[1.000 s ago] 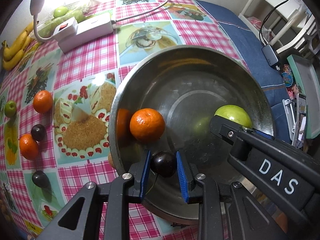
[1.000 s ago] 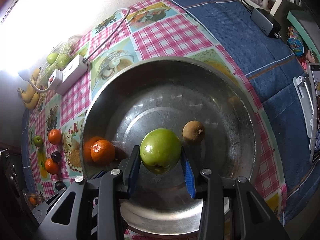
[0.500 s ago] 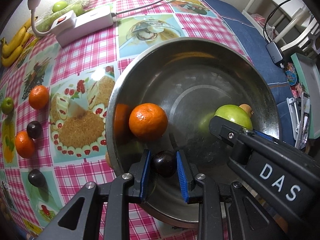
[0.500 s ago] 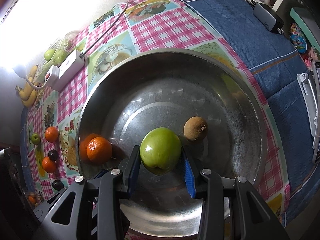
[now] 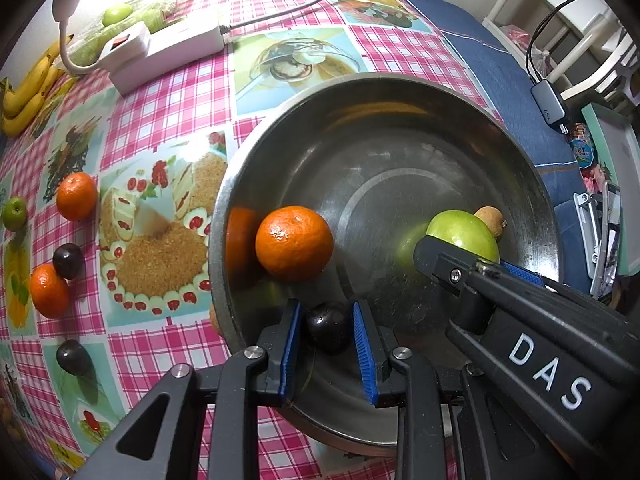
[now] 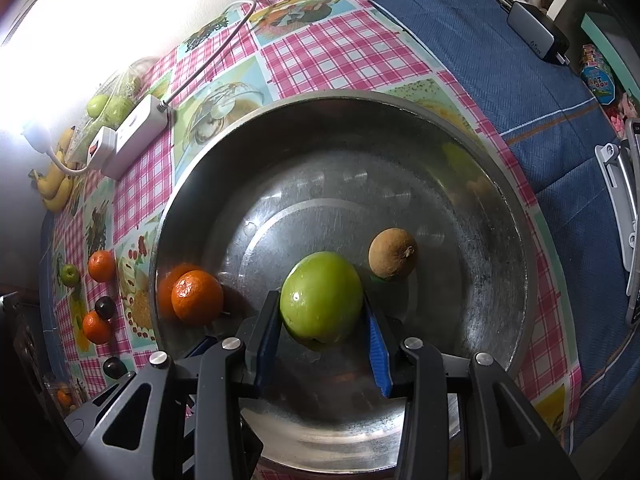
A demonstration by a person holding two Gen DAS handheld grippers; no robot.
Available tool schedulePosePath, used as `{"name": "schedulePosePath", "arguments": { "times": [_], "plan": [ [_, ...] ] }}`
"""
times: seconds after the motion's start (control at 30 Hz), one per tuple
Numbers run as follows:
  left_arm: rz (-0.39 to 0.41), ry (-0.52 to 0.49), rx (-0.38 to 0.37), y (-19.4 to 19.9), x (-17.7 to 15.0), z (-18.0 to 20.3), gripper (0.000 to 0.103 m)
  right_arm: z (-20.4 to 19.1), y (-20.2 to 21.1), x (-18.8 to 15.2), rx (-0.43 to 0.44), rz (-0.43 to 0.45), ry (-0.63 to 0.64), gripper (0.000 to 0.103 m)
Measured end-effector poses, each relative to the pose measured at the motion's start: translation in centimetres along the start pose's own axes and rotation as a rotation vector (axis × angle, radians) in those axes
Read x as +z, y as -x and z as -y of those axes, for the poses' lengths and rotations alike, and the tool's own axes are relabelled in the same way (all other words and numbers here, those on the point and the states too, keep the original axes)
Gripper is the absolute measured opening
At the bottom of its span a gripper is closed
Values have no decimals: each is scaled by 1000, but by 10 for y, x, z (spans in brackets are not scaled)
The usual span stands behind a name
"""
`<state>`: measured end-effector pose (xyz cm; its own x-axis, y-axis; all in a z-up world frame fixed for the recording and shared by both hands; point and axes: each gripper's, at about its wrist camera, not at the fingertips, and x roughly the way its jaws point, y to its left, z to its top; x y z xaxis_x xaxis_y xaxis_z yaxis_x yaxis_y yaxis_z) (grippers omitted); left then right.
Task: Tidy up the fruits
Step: 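Open the right gripper to drop the green apple into the bowl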
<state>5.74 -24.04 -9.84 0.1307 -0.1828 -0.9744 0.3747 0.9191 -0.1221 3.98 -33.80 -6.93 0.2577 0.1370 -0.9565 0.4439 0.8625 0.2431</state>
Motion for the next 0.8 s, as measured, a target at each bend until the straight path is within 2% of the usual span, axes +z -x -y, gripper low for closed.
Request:
{"name": "schedulePosePath", "arguments": {
  "times": [0.47, 0.63, 0.8],
  "plan": [
    [-9, -3, -20, 3, 0, 3, 32, 0, 16, 3, 10, 36, 1, 42],
    [6, -2, -29, 10, 1, 5, 49, 0, 23, 3, 15, 57, -1, 42],
    [23, -5, -32, 17, 1, 5, 54, 1, 28, 4, 21, 80, -11, 42]
  ]
}}
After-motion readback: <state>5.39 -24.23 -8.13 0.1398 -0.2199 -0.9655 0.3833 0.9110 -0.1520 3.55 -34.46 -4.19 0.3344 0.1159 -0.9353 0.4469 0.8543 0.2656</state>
